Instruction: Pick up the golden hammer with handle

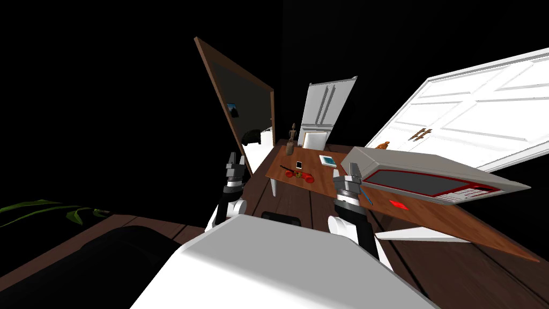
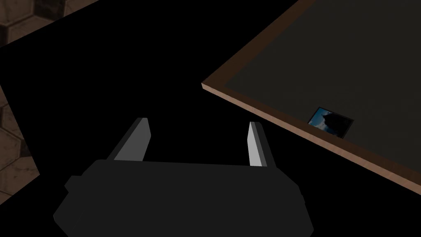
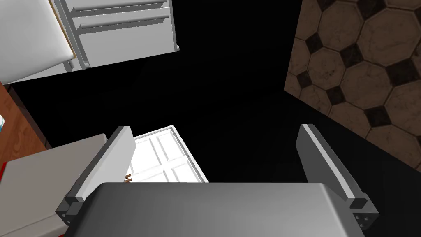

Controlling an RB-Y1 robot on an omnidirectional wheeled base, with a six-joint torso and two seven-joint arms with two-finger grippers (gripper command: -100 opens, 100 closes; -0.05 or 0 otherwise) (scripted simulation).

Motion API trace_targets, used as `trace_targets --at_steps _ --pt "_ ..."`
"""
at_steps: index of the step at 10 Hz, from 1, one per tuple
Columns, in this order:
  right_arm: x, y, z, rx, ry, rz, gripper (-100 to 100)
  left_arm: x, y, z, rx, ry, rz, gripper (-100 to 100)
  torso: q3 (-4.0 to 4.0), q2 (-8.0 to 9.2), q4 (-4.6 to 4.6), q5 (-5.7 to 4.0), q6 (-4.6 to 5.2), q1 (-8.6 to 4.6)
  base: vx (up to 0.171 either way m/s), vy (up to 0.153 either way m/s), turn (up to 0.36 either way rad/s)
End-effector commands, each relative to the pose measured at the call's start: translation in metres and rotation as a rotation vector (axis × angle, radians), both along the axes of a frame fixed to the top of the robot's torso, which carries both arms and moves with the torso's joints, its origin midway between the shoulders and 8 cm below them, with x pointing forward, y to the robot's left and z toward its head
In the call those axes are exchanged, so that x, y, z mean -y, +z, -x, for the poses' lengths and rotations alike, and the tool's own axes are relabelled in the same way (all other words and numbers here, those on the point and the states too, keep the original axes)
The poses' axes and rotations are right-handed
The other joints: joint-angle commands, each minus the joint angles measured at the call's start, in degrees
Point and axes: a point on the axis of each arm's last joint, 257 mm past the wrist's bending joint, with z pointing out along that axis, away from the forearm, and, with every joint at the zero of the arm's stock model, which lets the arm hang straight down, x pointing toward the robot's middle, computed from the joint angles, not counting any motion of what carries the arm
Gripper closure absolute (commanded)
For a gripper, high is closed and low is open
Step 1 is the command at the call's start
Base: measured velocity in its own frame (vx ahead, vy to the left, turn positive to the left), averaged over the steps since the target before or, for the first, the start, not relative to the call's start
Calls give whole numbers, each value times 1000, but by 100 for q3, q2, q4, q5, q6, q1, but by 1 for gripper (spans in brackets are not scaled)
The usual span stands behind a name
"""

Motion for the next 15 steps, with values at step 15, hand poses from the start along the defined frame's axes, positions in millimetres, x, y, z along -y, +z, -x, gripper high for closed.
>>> trace_targets --at_steps 15 --pt "-120 -22 -82 73 155 648 -100 0 0 0 0 0 0 0 -12 -20 -5 6 0 24 52 75 19"
